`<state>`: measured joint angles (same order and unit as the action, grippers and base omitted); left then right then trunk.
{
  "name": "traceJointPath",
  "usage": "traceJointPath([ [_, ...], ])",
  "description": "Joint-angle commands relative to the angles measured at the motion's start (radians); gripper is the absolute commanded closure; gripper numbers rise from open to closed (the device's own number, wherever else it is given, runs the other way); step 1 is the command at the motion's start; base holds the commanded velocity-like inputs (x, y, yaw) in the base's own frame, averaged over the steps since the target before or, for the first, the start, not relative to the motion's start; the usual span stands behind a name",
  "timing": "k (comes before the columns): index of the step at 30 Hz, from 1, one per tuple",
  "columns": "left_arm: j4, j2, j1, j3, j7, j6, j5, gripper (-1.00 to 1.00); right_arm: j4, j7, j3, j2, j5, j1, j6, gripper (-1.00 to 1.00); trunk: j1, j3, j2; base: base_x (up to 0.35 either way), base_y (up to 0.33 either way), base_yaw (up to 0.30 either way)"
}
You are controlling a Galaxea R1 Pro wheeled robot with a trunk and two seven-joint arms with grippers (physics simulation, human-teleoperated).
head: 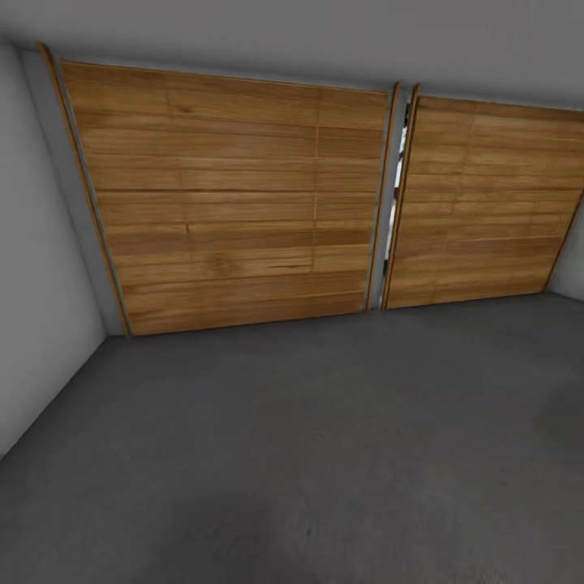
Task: Move the two storage containers from the living room to the garage. In the garage, place one container on the floor and stack the other container on top of it (either order is fine).
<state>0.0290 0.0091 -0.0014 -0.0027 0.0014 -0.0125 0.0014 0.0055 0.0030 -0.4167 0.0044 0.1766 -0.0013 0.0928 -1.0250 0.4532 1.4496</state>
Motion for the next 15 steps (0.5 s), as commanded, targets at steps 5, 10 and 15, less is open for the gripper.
traceJointPath([
  [5,0.000,0.000,0.000,0.000,0.000,-0.001,0.000,-1.00,0.001,0.001,-0.009,0.000,0.010,0.000,0.004,-1.00,0.000,0.001,0.000,0.000,0.000,-0.284],
  [10,0.000,0.000,0.000,0.000,0.000,-0.001,0.000,-1.00,0.001,0.002,-0.009,0.000,0.009,0.000,0.004,-1.00,0.000,0.001,0.000,0.000,0.000,-0.285],
  [15,0.000,0.000,0.000,0.000,0.000,-0.001,0.000,-1.00,0.001,0.002,-0.009,0.000,0.009,0.000,0.004,-1.00,0.000,0.001,0.000,0.000,0.000,-0.285],
])
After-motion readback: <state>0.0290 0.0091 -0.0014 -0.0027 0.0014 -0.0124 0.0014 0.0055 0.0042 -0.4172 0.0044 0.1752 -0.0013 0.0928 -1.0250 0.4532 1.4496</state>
